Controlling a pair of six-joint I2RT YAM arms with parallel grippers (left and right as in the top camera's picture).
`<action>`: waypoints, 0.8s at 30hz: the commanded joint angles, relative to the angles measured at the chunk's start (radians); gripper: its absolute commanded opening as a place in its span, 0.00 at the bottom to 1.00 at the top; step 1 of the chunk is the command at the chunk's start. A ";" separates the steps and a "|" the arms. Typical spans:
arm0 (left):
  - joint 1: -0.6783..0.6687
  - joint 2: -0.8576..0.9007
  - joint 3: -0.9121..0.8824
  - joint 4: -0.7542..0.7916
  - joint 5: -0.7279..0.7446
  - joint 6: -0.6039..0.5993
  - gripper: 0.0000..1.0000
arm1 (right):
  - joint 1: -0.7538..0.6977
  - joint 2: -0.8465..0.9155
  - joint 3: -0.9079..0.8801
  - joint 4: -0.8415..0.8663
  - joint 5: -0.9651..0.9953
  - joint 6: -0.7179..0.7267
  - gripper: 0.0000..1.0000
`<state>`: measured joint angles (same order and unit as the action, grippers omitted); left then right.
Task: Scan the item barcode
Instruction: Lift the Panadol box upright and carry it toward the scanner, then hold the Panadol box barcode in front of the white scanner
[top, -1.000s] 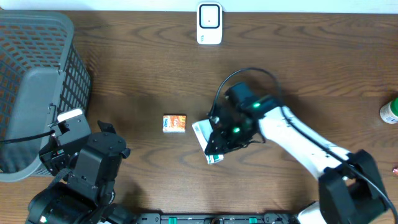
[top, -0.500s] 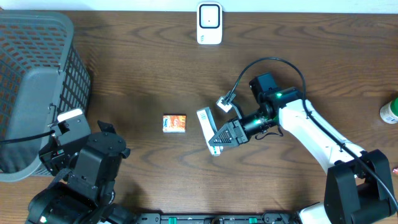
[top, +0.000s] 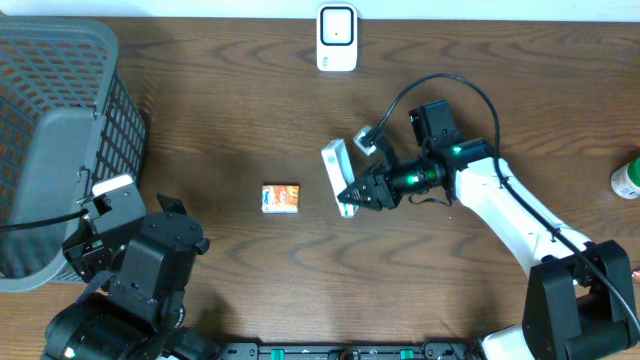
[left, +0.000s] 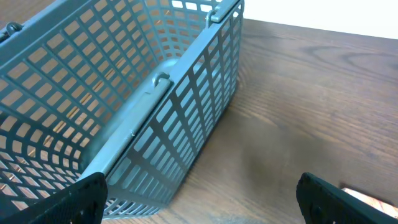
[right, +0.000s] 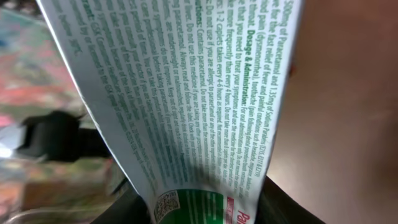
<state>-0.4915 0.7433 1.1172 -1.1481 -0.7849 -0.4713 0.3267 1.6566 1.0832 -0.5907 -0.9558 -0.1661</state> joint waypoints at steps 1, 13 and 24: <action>0.005 0.000 0.006 -0.003 -0.012 0.006 0.97 | -0.006 -0.009 0.002 0.072 0.085 0.043 0.40; 0.005 0.000 0.006 -0.003 -0.012 0.006 0.97 | -0.005 -0.007 0.002 0.240 0.724 0.153 0.36; 0.005 0.000 0.006 -0.003 -0.012 0.006 0.97 | -0.001 0.052 0.002 0.534 1.046 0.101 0.35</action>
<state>-0.4915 0.7433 1.1172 -1.1477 -0.7845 -0.4713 0.3256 1.6699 1.0832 -0.0868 -0.0502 -0.0364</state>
